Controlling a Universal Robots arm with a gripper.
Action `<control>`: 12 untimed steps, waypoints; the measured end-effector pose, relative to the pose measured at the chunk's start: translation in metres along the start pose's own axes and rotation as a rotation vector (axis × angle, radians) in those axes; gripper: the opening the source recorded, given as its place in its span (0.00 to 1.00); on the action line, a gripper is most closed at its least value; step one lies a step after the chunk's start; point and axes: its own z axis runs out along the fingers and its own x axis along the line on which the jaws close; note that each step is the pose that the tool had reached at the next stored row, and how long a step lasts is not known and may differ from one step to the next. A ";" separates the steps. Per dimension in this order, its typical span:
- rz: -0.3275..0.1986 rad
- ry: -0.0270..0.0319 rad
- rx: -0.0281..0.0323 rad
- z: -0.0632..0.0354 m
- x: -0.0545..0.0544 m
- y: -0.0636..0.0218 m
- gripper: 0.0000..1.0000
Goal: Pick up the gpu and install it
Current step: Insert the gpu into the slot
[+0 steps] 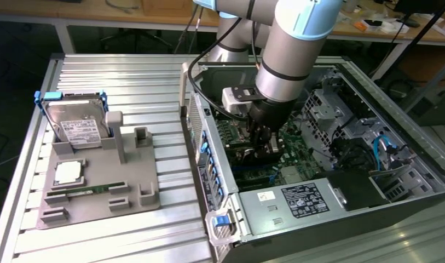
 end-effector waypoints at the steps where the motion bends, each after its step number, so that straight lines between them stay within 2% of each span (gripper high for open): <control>1: 0.000 -0.0003 0.0001 -0.0002 0.000 0.0000 0.27; 12: 0.000 0.0001 -0.0004 -0.0031 0.002 -0.0001 0.27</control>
